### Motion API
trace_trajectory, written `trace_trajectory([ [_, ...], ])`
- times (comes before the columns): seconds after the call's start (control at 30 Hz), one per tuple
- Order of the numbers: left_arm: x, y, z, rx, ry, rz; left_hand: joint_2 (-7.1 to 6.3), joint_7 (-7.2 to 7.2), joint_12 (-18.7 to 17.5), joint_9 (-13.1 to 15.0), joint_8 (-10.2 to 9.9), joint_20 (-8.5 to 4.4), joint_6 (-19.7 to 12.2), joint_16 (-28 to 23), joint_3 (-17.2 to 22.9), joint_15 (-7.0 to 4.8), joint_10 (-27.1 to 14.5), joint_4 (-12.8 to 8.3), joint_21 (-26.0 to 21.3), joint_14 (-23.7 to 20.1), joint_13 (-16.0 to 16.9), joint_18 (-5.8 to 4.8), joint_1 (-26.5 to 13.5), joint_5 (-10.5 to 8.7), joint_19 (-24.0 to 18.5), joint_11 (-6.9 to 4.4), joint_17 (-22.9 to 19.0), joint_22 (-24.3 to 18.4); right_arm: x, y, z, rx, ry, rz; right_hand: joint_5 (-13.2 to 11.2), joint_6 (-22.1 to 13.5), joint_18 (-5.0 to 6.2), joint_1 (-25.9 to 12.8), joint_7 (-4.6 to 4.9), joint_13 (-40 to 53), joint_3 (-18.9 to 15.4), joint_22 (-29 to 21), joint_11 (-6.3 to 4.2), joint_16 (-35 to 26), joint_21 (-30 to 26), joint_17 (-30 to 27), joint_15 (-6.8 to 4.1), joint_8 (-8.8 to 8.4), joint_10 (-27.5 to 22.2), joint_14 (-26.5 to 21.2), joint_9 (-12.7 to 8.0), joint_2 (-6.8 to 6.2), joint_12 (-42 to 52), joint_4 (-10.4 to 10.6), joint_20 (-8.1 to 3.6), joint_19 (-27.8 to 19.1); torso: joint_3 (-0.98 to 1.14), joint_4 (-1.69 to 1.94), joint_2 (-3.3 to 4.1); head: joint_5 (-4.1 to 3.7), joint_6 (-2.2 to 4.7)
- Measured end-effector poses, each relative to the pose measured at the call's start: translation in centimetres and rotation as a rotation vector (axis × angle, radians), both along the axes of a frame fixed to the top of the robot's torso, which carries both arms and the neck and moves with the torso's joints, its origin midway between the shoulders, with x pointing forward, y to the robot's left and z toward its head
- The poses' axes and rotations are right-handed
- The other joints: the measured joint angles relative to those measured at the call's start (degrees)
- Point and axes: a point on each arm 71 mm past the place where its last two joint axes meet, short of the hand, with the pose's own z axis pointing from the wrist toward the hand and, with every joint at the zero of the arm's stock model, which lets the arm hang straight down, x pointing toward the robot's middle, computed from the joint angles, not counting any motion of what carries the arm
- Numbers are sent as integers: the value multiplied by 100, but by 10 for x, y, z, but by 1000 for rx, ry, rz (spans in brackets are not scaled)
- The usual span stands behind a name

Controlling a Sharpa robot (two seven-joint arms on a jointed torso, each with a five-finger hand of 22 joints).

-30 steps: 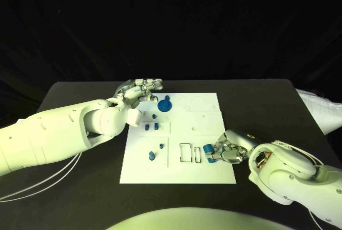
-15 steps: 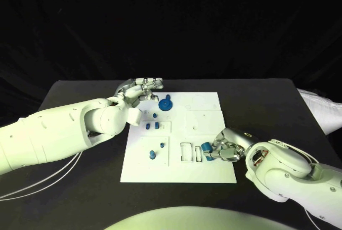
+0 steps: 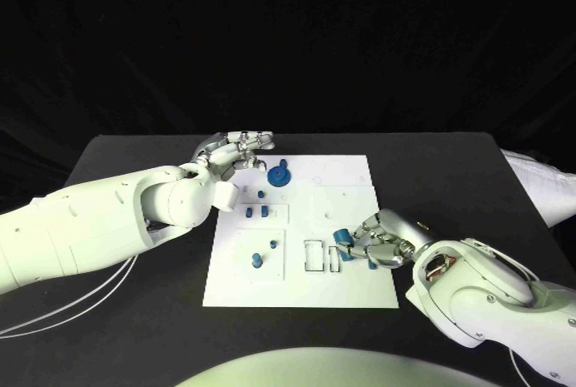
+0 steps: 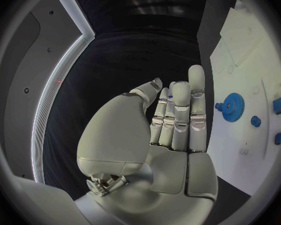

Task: Assemble the parts on the task board

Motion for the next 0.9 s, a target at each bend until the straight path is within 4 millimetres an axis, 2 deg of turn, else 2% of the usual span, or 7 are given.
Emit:
trace_trajectory([
  [0.33,0,-1,0,-3,0,-5,0,0,10,0,0,0,0,0,0,0,0,0,0,0,0,0,0,0,0,0,-2,-1,0,14,-1,88,50,-19,8,0,-1,-120,0,216,-85,-1,-3,0,0,4,0,1,-6,0,40,120,0,-6,0,0,-7,4,-1,-1,-10],
  [0.53,-1,-2,0,-5,-1,-9,0,0,10,0,0,0,0,0,0,0,0,0,0,0,0,0,0,0,0,0,-2,-1,0,25,-4,102,87,1,-125,6,-1,-197,-6,347,-124,-1,-8,0,0,4,0,1,-10,0,85,195,0,-13,0,0,-5,20,1,12,-16],
  [0.9,-1,-2,0,-6,-1,-11,0,2,10,0,0,0,-2,0,0,0,0,0,0,0,-1,0,0,0,0,0,-1,-1,0,34,-14,75,145,42,-205,51,0,-228,-51,351,-124,4,-8,0,0,3,0,0,-11,0,95,164,0,-13,-21,-21,-7,31,5,20,-26],
])
